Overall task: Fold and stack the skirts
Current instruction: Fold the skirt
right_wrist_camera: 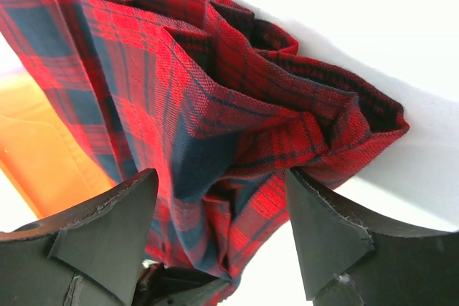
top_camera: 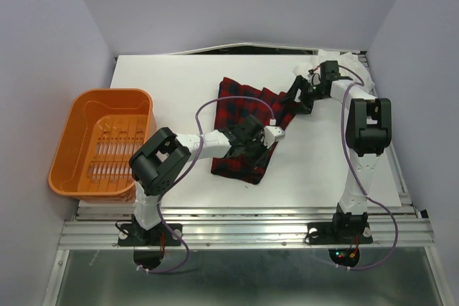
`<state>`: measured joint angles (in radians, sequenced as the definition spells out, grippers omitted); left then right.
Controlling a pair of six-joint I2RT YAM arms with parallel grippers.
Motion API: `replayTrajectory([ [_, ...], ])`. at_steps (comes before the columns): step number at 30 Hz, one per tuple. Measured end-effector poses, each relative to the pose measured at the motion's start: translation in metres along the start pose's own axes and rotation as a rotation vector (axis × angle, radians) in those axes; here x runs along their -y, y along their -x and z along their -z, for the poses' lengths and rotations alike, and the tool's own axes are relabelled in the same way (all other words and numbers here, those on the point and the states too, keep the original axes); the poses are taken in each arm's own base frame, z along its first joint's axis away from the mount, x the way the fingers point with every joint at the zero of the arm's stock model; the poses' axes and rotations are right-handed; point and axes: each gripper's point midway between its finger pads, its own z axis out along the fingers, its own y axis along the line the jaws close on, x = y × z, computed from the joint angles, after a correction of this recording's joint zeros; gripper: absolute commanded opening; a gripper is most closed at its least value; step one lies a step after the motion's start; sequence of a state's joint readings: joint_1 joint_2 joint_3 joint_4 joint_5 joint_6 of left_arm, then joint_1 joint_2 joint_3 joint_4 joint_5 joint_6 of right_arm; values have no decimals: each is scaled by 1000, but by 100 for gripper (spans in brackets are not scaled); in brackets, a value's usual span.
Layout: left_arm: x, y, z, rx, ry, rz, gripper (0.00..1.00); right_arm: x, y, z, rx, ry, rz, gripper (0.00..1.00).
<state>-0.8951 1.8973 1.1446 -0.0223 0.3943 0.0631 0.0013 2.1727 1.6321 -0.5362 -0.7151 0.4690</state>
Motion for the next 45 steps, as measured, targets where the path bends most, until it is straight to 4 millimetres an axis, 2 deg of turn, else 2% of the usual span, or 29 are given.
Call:
replayTrajectory([
  [9,0,1,-1,4,-4,-1,0,-8,11,-1,37,23,-66,77],
  [14,0,1,-1,4,-4,-2,0,0,13,-10,26,3,-108,73],
  [15,0,1,-1,4,-5,-2,0,3,12,-13,22,-4,-115,71],
  [17,0,1,-1,5,-5,-2,0,7,9,-18,9,-14,-123,55],
  [18,0,1,-1,5,-5,-2,0,9,9,-18,13,-23,-118,39],
  [21,0,1,-1,5,-5,-1,0,10,9,-19,17,-36,-108,17],
  [24,0,1,-1,4,-5,-1,0,7,13,-18,26,-45,-64,5],
  [29,0,3,-3,13,-5,-4,0,-10,28,-11,70,-27,75,1],
  [35,-1,8,-7,37,-6,-9,0,-32,39,14,148,-47,247,1],
  [36,-2,8,-7,39,-5,-10,0,-33,43,18,168,-64,271,1],
  [39,-3,11,-9,49,-5,-14,0,-31,46,26,201,-107,311,9],
  [40,-3,11,-9,52,-5,-14,0,-26,45,27,209,-133,325,32],
  [42,-3,12,-9,52,-5,-14,0,-14,44,28,212,-182,332,69],
  [45,-3,11,-9,52,-5,-14,0,2,48,30,225,-257,360,84],
])
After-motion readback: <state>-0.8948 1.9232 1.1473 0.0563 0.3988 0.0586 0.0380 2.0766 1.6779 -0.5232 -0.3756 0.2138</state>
